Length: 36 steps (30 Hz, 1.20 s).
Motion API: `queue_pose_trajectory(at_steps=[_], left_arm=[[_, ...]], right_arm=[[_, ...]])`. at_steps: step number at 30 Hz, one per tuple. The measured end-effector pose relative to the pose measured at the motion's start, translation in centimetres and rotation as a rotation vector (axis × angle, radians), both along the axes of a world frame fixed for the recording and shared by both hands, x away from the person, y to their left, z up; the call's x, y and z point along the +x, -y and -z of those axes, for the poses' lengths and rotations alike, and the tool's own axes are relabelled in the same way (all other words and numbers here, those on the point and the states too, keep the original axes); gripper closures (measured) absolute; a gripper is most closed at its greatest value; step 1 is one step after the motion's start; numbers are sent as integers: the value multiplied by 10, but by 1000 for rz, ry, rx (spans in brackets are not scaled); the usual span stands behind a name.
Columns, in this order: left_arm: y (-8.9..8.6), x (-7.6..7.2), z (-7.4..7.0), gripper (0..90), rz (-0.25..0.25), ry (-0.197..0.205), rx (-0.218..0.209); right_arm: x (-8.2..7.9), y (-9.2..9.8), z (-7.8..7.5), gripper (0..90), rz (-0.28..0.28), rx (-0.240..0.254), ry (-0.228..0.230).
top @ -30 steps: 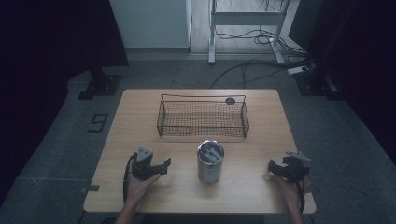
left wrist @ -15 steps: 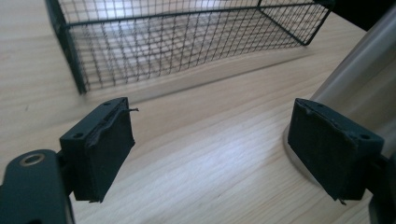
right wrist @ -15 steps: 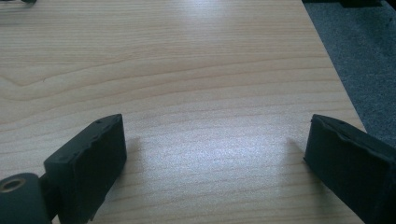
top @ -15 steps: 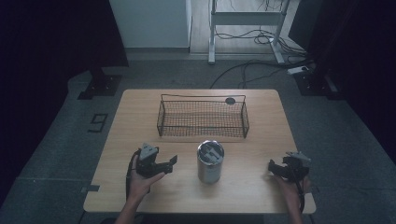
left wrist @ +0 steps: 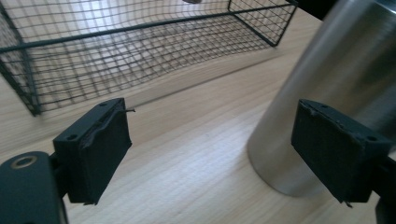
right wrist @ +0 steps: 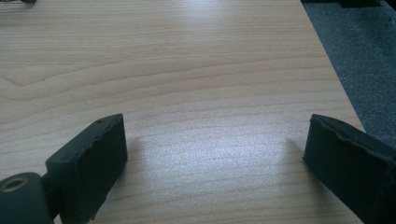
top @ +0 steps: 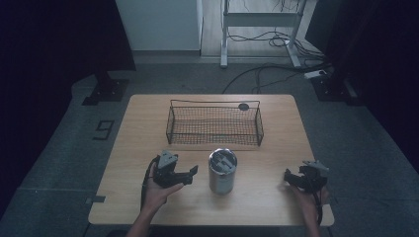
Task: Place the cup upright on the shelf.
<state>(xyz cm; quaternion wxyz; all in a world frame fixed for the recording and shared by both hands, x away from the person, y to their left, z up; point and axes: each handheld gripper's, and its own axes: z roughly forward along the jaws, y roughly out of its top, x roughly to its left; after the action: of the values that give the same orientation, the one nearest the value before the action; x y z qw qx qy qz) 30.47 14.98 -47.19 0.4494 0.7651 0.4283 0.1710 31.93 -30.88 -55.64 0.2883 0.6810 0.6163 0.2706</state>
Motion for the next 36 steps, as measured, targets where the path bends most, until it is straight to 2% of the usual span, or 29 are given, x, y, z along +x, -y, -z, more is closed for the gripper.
queue_pose_trajectory(at_steps=[11, 14, 16, 21, 28, 31, 36], left_arm=[[13, -6, -1, 71, 68, -11, -26], [16, -6, -1, 66, 78, -17, -23], [22, -7, 0, 54, 112, -24, -16], [29, -8, 1, 40, 139, -30, -13], [34, -11, 0, 29, 161, -34, -21], [38, -13, 1, 21, 190, -31, -18], [43, -13, 2, 24, 200, -37, -13]], right_arm=[[0, 0, 0, 59, 0, 0, 0], [0, 0, 0, 59, 0, 0, 0], [0, 0, 0, 60, 1, 0, 0], [0, 0, 0, 60, 1, 0, 0], [0, 0, 0, 61, 2, -1, 1], [0, 0, 0, 61, 2, 0, 1], [0, 0, 0, 61, 2, 0, 1]])
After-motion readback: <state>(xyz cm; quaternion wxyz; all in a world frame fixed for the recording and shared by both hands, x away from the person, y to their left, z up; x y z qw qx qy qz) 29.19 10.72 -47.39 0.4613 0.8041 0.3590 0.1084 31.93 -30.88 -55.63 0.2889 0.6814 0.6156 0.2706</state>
